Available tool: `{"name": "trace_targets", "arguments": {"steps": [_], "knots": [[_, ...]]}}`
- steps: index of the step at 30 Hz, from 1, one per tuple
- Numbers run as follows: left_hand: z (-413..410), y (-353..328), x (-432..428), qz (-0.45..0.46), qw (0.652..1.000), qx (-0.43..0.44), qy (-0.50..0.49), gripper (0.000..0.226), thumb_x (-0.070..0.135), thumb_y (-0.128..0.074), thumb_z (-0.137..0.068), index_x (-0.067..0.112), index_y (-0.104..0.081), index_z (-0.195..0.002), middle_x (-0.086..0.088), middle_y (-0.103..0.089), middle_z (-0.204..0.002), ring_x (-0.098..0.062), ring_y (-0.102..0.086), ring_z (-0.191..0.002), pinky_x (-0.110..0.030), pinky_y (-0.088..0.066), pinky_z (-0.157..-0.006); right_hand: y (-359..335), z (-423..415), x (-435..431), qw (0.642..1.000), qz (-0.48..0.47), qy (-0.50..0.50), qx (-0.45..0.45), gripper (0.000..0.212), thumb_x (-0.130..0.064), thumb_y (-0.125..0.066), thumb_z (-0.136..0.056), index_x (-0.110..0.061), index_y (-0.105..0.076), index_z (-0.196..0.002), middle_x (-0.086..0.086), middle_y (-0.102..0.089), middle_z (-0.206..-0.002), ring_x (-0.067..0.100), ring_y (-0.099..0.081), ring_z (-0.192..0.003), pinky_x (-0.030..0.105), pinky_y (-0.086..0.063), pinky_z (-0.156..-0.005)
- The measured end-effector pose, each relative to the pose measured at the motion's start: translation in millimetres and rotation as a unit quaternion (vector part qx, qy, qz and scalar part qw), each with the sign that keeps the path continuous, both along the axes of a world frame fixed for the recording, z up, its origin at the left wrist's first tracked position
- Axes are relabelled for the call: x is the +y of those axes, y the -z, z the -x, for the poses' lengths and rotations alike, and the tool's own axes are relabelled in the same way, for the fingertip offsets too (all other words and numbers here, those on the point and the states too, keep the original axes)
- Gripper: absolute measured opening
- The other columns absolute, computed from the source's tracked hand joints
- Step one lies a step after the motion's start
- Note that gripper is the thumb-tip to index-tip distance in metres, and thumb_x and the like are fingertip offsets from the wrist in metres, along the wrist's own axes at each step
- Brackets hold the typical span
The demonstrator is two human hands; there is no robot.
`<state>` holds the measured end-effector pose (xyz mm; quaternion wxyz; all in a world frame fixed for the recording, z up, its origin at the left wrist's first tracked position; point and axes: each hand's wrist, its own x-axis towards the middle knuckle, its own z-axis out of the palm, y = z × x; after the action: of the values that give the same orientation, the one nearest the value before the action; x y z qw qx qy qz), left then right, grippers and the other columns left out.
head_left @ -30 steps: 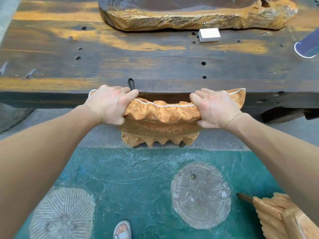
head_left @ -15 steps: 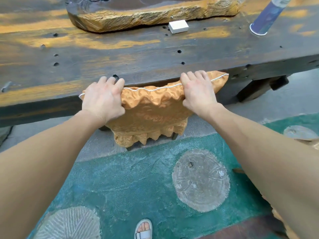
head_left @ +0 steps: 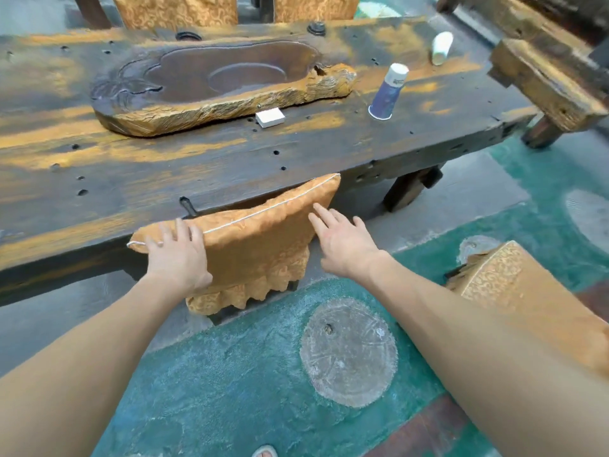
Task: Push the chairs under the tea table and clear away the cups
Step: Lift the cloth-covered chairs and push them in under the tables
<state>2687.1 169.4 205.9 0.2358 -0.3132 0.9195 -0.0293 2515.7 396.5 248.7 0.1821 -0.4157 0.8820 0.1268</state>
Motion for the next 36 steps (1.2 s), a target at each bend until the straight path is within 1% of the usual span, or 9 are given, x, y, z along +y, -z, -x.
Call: {"name": "trace_targets", "arguments": {"steps": [2, 5, 9, 12, 17, 21, 27, 33, 36], "knots": [[3.5, -15.6, 17.7, -0.025, 0.999, -0.022, -0.020, 0.084, 0.042, -0.060, -0.088, 0.004, -0.021, -0.152, -0.023, -0.027, -0.157, -0.045, -0.033, -0.141, -0.057, -0.040, -0.108, -23.0, -1.3, 23.3, 0.999, 0.007, 0.036, 0.003, 0.088, -0.023, -0.056, -0.096, -0.020, 0.001, -0.163, -0.003, 0.011, -0.171, 0.025, -0.003, -0.157, 0.060, -0.015, -0.123], [17.4, -40.8, 43.7, -0.050, 0.998, -0.037, 0.010, 0.055, 0.035, -0.050, -0.091, 0.016, -0.042, -0.142, -0.010, -0.051, -0.141, -0.033, -0.055, -0.125, -0.044, -0.051, -0.092, -59.4, 0.8, 62.2, 0.997, 0.014, 0.068, 0.015, 0.089, -0.018, -0.057, -0.095, -0.021, 0.000, -0.162, -0.002, 0.001, -0.171, 0.025, -0.008, -0.156, 0.061, -0.015, -0.122], [43.6, -75.0, 94.1, -0.073, 0.993, -0.039, 0.088, 0.055, 0.029, -0.041, -0.091, 0.024, -0.043, -0.146, 0.001, -0.062, -0.134, -0.023, -0.062, -0.112, -0.035, -0.052, -0.080, -99.6, 6.8, 127.7, 0.993, 0.021, 0.103, 0.045, 0.085, -0.016, -0.058, -0.093, -0.020, -0.008, -0.161, 0.003, -0.023, -0.164, 0.027, -0.022, -0.151, 0.064, -0.019, -0.119], [63.8, -98.7, 151.5, -0.113, 0.987, -0.023, 0.112, 0.054, 0.031, -0.043, -0.088, 0.023, -0.046, -0.141, -0.001, -0.063, -0.130, -0.024, -0.063, -0.109, -0.036, -0.055, -0.084, -122.7, 9.9, 189.6, 0.989, 0.007, 0.136, 0.062, 0.080, -0.014, -0.060, -0.090, -0.021, -0.018, -0.157, 0.005, -0.035, -0.152, 0.028, -0.031, -0.145, 0.067, -0.022, -0.116], [91.2, -126.6, 270.3, -0.177, 0.971, 0.006, 0.161, 0.041, 0.036, -0.050, -0.081, 0.026, -0.052, -0.120, -0.001, -0.065, -0.121, -0.024, -0.064, -0.104, -0.036, -0.055, -0.083, -148.8, 7.5, 306.4, 0.978, -0.009, 0.193, 0.082, 0.078, -0.014, -0.067, -0.086, -0.021, -0.027, -0.153, 0.006, -0.036, -0.151, 0.028, -0.032, -0.144, 0.067, -0.023, -0.115], [120.1, -153.1, 372.6, -0.177, 0.955, 0.037, 0.235, 0.054, 0.031, -0.052, -0.083, 0.020, -0.047, -0.136, -0.005, -0.061, -0.136, -0.025, -0.063, -0.116, -0.036, -0.057, -0.087, -175.7, 4.5, 404.6, 0.968, -0.016, 0.235, 0.086, 0.066, -0.012, -0.059, -0.089, -0.020, -0.034, -0.150, 0.007, -0.042, -0.148, 0.030, -0.037, -0.140, 0.069, -0.025, -0.112], [161.7, -202.5, 531.0, -0.193, 0.921, 0.081, 0.329, 0.059, 0.031, -0.061, -0.081, 0.023, -0.048, -0.138, -0.007, -0.057, -0.138, -0.028, -0.056, -0.124, -0.037, -0.048, -0.090, -211.5, 0.4, 559.2, 0.945, -0.026, 0.313, 0.097, 0.063, -0.016, -0.060, -0.091, -0.021, -0.037, -0.149, 0.005, -0.044, -0.149, 0.028, -0.040, -0.141, 0.069, -0.025, -0.113], [188.4, -228.6, 660.7, -0.220, 0.889, 0.128, 0.381, 0.056, 0.028, -0.060, -0.083, 0.022, -0.047, -0.137, -0.007, -0.056, -0.129, -0.030, -0.056, -0.116, -0.037, -0.044, -0.079, -222.4, -7.8, 700.6, 0.914, -0.026, 0.392, 0.104, 0.060, -0.014, -0.058, -0.089, -0.021, -0.039, -0.146, 0.006, -0.046, -0.142, 0.029, -0.041, -0.138, 0.067, -0.029, -0.110], [196.5, -235.5, 714.7, -0.234, 0.881, 0.136, 0.388, 0.053, 0.025, -0.060, -0.082, 0.019, -0.048, -0.134, -0.009, -0.055, -0.126, -0.032, -0.058, -0.112, -0.042, -0.050, -0.084, -220.5, -12.8, 758.3, 0.898, -0.033, 0.429, 0.091, 0.063, -0.010, -0.056, -0.088, -0.021, -0.038, -0.148, 0.006, -0.045, -0.145, 0.029, -0.040, -0.138, 0.069, -0.027, -0.111]]}}
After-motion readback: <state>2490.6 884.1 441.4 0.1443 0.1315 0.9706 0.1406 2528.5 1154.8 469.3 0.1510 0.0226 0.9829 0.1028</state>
